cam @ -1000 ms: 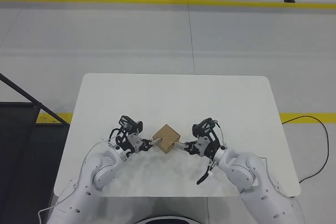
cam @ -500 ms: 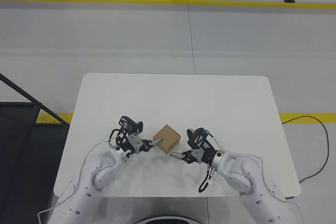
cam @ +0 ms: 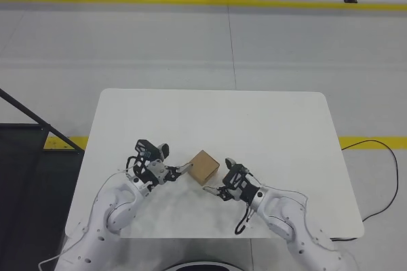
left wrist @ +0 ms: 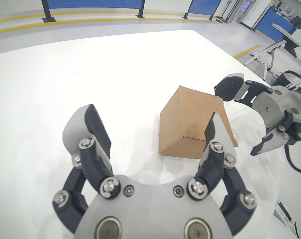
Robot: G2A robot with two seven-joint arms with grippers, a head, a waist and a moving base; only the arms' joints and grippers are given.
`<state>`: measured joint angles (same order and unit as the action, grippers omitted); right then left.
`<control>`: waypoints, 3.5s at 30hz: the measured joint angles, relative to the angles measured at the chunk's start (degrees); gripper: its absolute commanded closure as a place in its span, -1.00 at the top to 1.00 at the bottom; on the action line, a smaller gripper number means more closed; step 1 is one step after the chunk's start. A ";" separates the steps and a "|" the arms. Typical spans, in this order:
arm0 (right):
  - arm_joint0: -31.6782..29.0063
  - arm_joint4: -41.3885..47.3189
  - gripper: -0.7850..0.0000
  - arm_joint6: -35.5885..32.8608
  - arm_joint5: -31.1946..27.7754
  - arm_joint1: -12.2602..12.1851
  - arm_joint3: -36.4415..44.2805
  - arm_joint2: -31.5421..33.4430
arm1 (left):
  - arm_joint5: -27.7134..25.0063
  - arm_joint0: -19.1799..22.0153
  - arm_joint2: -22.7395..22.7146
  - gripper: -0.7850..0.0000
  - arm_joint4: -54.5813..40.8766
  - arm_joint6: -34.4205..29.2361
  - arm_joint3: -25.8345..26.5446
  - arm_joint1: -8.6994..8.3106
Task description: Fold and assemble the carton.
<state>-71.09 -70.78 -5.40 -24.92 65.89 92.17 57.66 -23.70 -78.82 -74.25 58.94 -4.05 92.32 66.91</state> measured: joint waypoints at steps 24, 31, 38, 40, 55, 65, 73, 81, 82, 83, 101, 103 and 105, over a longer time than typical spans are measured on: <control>3.38 -2.11 1.00 8.02 9.74 3.85 -7.75 -8.00 | 0.72 0.66 -0.20 1.00 0.07 -0.92 -0.66 0.05; 3.66 -1.34 0.18 8.38 10.11 4.41 -8.83 -7.95 | 0.79 0.71 -0.27 1.00 0.04 -0.40 -0.84 0.08; 3.87 -1.13 -0.12 8.52 10.47 4.89 -9.40 -7.88 | 0.64 0.72 -0.58 1.00 -0.08 -0.26 -0.91 0.06; 3.81 -1.14 -0.14 8.80 10.34 4.97 -9.45 -7.69 | 0.60 0.71 -0.72 1.00 -0.15 -0.25 -0.89 0.04; 0.84 -1.79 -0.08 10.07 6.40 4.03 -5.56 -2.71 | 0.87 -0.03 -2.43 1.00 -0.83 0.75 -0.11 -0.12; -5.93 0.29 -0.08 10.62 -5.50 1.13 3.92 7.90 | 0.52 -1.32 -4.41 1.00 -1.98 1.44 0.76 -0.35; -8.52 3.46 -0.21 11.64 -16.10 -0.20 7.51 12.72 | -2.11 -1.54 -2.91 1.00 -0.35 -1.14 0.09 -0.45; -7.35 5.46 -0.40 9.67 -21.16 -0.49 8.55 12.36 | -5.18 -1.22 0.10 1.00 2.94 -1.31 -0.05 -0.38; -6.83 5.72 -0.40 9.12 -21.74 -0.48 8.40 11.99 | -5.52 -1.20 0.54 1.00 3.61 -1.02 0.14 -0.37; -6.41 5.94 -0.40 8.71 -22.10 -0.46 8.26 11.70 | -5.79 -1.23 0.83 1.00 4.05 -0.71 0.30 -0.36; -0.35 15.10 -0.53 12.28 -33.09 -0.33 -0.78 9.25 | -14.71 -2.95 -0.16 1.00 2.11 5.81 1.80 -1.03; 0.63 16.44 -0.55 13.27 -33.20 -0.46 -1.90 7.84 | -16.06 -3.13 -0.49 1.00 1.12 6.87 1.81 -1.11; 1.67 18.10 -0.62 14.30 -33.09 -0.76 -2.82 6.04 | -17.37 -3.26 -0.56 1.00 0.97 7.69 2.07 -1.19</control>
<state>-69.41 -52.69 8.90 -58.01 65.12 89.35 63.71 -41.07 -82.09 -74.81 59.91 3.64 94.38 65.73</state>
